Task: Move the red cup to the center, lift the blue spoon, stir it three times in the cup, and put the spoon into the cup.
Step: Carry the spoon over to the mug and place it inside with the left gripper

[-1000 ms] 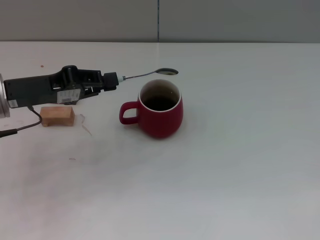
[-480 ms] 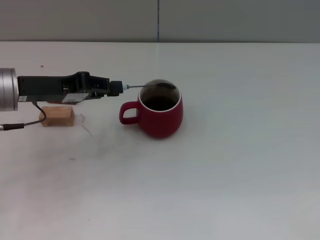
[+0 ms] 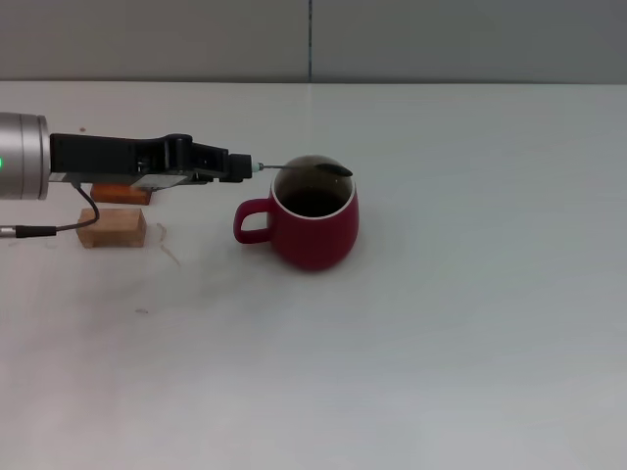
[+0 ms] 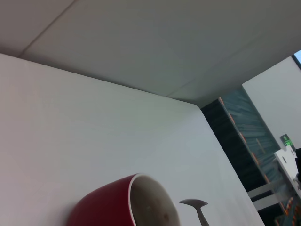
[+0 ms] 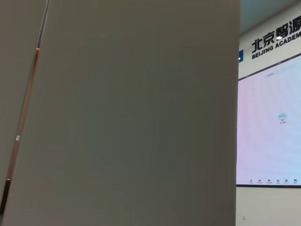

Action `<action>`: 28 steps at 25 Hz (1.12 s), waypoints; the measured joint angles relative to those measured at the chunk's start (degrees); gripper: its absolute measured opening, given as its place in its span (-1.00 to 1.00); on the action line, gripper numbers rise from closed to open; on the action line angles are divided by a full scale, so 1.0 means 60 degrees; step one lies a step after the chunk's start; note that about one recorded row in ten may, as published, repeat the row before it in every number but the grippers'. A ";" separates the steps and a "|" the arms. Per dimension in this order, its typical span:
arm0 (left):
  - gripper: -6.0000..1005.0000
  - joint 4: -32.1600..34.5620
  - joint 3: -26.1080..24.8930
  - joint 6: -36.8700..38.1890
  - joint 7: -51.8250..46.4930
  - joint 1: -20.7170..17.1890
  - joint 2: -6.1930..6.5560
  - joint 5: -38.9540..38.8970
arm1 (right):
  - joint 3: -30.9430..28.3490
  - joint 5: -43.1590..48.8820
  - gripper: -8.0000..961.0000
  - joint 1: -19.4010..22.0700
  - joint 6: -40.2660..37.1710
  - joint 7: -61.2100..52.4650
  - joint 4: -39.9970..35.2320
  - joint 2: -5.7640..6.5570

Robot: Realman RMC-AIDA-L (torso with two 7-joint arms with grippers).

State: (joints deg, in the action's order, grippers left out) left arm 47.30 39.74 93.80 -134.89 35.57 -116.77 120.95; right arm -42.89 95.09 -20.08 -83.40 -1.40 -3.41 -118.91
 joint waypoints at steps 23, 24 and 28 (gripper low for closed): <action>-0.62 0.2047 0.0907 -0.0036 -0.0497 -0.0062 -0.0171 0.0619 | 0.0000 0.0000 0.42 0.0065 -0.0001 -0.0001 -0.0003 -0.0015; -0.62 0.2250 0.1063 -0.0042 -0.0576 -0.0074 -0.0172 0.0684 | 0.0000 0.0000 0.42 0.0065 -0.0002 0.0000 -0.0002 -0.0015; -0.62 0.2502 0.1269 -0.0064 -0.0656 -0.0088 -0.0171 0.0781 | 0.0000 0.0000 0.42 0.0066 -0.0001 0.0000 -0.0002 -0.0015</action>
State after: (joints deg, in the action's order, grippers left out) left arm 62.31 47.35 93.42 -138.82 35.04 -117.79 125.63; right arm -42.89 95.09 -19.68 -83.41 -1.40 -3.43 -119.00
